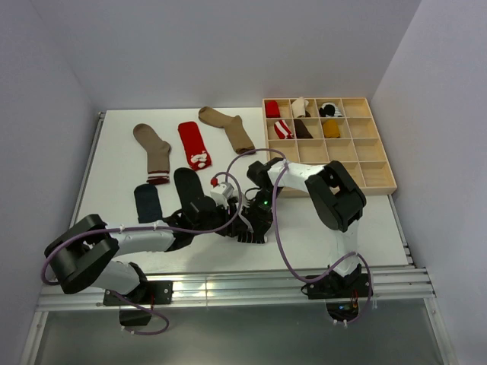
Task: Roll the socks
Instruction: Roll the sock at the center of the board.
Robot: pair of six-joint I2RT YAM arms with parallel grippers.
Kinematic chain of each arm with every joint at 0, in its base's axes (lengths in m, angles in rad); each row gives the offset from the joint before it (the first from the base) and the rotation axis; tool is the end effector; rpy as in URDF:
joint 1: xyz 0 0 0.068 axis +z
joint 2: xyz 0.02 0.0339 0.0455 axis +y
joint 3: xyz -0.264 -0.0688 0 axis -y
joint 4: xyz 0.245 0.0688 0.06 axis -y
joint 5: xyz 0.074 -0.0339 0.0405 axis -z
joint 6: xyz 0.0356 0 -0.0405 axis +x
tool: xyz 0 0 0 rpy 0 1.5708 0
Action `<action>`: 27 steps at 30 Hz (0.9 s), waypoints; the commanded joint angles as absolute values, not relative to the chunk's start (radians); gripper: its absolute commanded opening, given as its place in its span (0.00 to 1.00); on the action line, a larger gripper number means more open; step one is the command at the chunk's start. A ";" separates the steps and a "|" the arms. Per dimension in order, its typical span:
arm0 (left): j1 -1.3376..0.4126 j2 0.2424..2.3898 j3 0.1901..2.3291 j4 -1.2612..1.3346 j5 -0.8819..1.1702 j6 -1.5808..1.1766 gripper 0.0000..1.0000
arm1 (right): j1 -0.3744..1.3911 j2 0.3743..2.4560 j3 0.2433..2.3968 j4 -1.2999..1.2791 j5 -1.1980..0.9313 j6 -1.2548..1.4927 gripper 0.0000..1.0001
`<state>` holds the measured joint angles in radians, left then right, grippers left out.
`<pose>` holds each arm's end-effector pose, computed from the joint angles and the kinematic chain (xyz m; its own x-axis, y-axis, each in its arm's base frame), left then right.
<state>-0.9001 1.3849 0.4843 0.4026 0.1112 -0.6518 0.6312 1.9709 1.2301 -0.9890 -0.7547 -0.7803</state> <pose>0.1625 -0.2112 0.1660 -0.7451 -0.0309 -0.6663 0.4870 0.6573 -0.5751 0.2506 0.2134 0.1369 -0.3257 -0.8729 -0.3633 -0.8041 0.0536 0.5921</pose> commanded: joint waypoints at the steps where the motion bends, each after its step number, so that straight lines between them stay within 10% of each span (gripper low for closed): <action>1: -0.928 1.410 0.511 0.483 0.140 -0.603 0.51 | 0.626 2.048 1.210 -0.953 -0.578 -0.781 0.22; 27: -0.965 1.568 0.514 0.437 0.135 -0.644 0.37 | 0.598 2.063 1.221 -0.913 -0.534 -0.693 0.22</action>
<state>-0.9428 1.5284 0.5007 0.4744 0.1505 -0.6258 0.6075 2.0182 1.2640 -1.0256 -0.7612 -0.6704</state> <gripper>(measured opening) 0.392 0.241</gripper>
